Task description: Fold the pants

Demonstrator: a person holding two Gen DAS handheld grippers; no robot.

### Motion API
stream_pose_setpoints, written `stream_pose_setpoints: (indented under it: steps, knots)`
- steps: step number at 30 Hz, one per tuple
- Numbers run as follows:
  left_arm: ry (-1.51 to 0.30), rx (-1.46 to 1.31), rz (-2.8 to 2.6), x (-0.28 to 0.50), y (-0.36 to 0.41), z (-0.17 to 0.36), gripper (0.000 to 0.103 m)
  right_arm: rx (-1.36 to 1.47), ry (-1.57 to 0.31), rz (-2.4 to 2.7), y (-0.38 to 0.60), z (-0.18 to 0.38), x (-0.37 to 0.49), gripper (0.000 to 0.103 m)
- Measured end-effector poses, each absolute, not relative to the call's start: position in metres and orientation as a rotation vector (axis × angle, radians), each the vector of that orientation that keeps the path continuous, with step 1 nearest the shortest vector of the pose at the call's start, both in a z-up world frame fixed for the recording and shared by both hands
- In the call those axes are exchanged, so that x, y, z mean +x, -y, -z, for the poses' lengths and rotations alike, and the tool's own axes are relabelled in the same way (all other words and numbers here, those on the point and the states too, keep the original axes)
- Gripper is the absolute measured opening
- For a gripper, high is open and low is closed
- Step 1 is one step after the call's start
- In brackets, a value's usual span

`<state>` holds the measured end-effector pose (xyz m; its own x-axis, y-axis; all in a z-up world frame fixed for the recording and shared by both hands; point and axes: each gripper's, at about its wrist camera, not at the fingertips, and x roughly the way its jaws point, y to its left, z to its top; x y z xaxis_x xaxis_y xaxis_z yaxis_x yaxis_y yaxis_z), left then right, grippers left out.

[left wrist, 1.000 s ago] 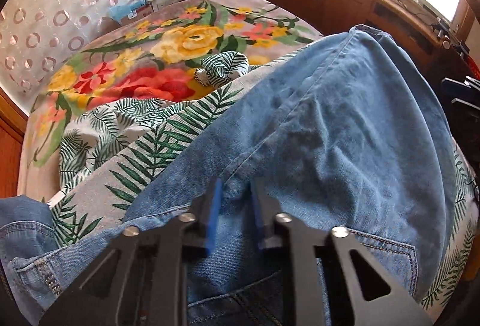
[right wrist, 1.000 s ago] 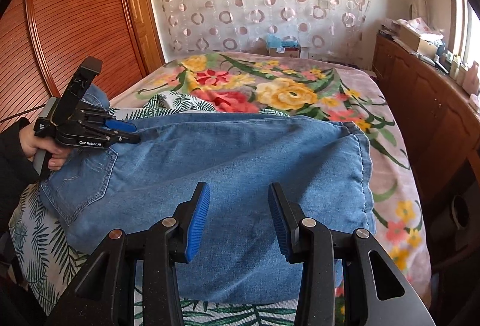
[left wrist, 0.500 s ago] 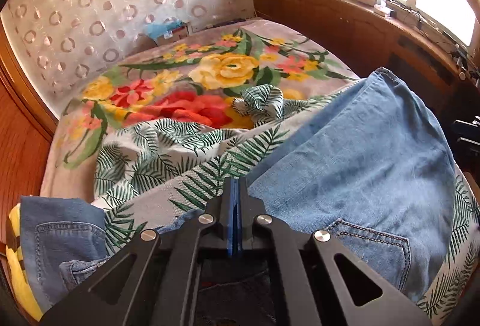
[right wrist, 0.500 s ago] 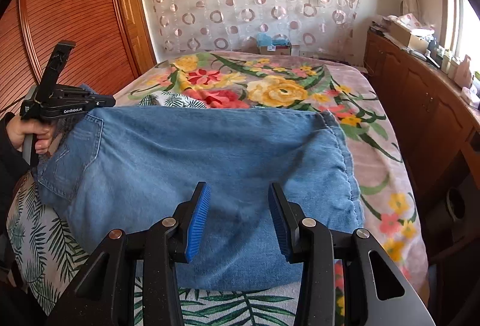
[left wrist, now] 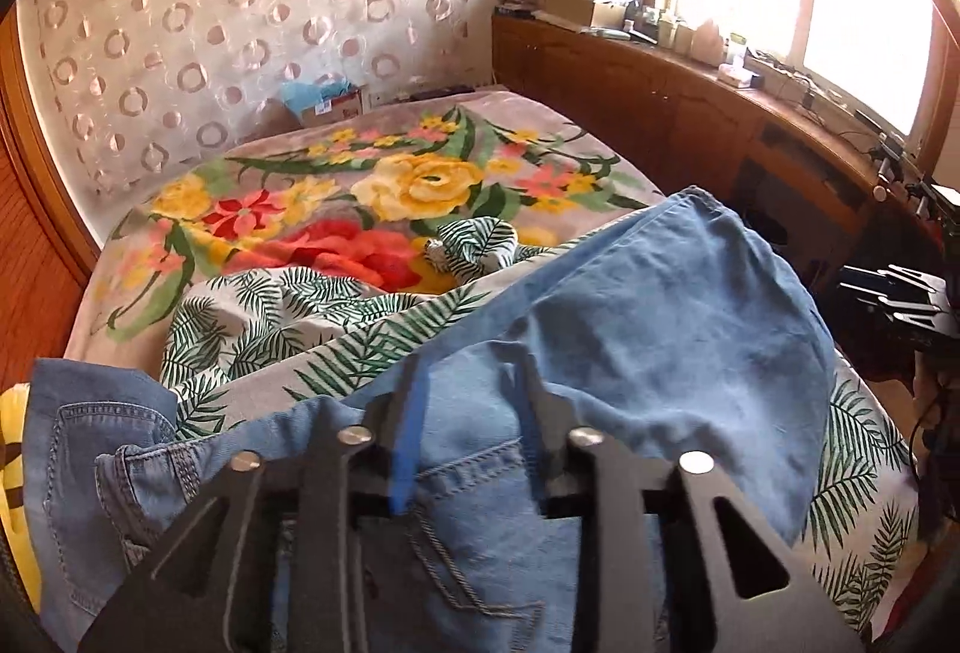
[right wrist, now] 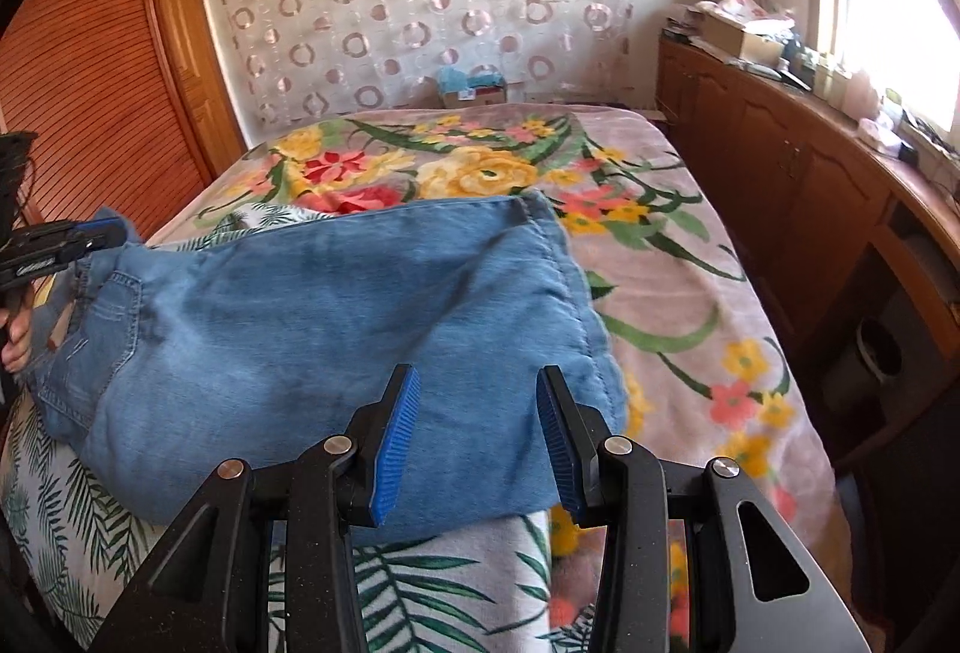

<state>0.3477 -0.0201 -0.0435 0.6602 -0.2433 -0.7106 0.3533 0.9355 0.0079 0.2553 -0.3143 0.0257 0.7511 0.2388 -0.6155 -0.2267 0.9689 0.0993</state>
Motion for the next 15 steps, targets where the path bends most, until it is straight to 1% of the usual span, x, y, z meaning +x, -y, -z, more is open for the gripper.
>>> stream_pose_setpoints:
  steps: [1, 3, 5, 6, 15]
  knots:
    - [-0.766, 0.152, 0.346, 0.343, 0.024, 0.042, 0.046, 0.021, -0.675, -0.247, 0.314, -0.026, 0.254, 0.042]
    - [-0.751, 0.147, 0.366, 0.337, 0.030, 0.041, 0.054, 0.022, -0.677, -0.235, 0.314, -0.025, 0.252, 0.042]
    - [-0.747, 0.144, 0.379, 0.332, 0.035, 0.042, 0.082, 0.032, -0.684, -0.233, 0.314, -0.024, 0.252, 0.043]
    - [-0.742, 0.135, 0.387, 0.329, 0.037, 0.043, 0.085, 0.031, -0.688, -0.226, 0.314, -0.023, 0.253, 0.043]
    - [-0.742, 0.101, 0.416, 0.290, 0.054, 0.053, 0.085, 0.105, -0.736, -0.205, 0.331, -0.006, 0.275, 0.045]
